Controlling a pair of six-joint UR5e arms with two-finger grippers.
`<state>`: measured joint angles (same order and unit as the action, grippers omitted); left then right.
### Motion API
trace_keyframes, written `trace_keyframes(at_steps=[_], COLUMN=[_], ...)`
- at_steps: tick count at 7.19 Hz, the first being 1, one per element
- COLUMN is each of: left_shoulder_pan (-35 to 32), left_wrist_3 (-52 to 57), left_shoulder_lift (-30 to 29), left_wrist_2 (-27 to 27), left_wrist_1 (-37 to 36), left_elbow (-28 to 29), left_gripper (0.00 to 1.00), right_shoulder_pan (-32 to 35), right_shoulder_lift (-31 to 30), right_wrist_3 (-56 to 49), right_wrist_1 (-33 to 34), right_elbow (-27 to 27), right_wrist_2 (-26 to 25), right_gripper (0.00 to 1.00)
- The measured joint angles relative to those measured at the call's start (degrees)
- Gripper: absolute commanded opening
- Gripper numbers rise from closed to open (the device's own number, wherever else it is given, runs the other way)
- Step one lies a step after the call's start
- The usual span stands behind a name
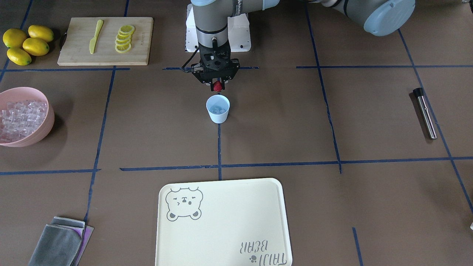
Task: Mash ice and strawberries in cup
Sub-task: 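Open the left gripper to drop the strawberry into the cup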
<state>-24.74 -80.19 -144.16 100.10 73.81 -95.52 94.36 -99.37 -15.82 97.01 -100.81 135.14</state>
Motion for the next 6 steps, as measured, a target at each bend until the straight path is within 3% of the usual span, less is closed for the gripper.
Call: trace_keyframes(at_steps=[1,2,6], left_shoulder_pan=[0.0,0.0,-0.7], left_wrist_3=[-0.1,0.0,2.5], left_shoulder_lift=[-0.4,-0.5,0.1], left_wrist_2=[0.0,0.0,0.2], left_wrist_1=[0.1,0.1,0.0], left_elbow=[0.6,0.8,-0.1], left_gripper=[0.93,1.00,1.00], right_shoulder_pan=[0.0,0.0,0.0], right_shoulder_lift=[0.0,0.0,0.0], right_wrist_3=[0.0,-0.1,-0.1], right_wrist_1=[0.0,0.0,0.0], right_elbow=[0.0,0.0,-0.1], right_wrist_2=[0.0,0.0,0.0], right_gripper=[0.99,0.99,0.99])
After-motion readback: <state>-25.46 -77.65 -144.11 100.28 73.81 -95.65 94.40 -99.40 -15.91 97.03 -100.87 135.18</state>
